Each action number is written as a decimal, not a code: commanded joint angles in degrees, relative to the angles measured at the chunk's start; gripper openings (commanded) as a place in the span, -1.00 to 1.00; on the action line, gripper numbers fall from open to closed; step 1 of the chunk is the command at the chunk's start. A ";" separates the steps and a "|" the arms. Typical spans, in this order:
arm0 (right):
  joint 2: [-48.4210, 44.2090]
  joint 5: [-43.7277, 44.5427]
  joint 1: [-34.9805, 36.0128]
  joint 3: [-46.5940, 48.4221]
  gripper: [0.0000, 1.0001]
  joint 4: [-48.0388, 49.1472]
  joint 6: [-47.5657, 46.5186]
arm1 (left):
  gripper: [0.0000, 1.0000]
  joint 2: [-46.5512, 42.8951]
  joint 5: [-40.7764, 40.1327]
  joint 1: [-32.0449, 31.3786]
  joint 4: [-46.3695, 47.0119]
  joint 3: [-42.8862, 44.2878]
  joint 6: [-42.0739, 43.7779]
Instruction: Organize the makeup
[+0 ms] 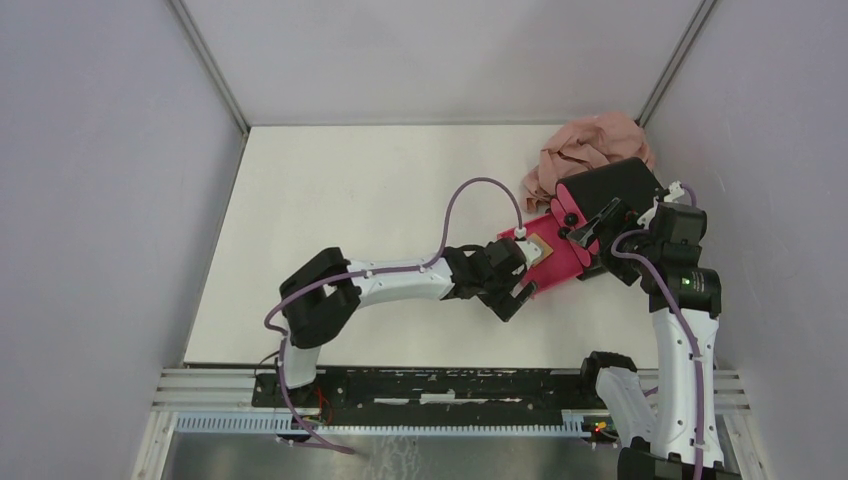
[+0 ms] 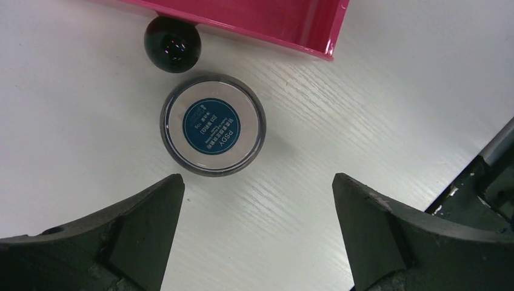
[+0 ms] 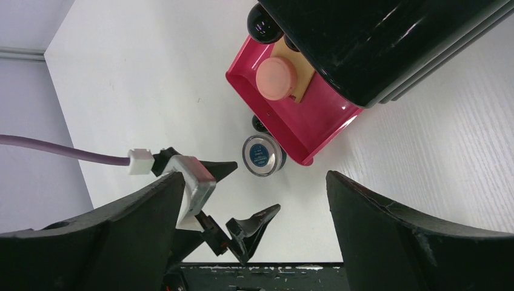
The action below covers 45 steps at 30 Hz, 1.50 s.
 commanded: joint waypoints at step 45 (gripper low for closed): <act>-1.66 12.55 0.20 21.03 0.87 -11.33 0.88 | 0.27 15.76 1.53 -0.11 0.41 31.25 -2.87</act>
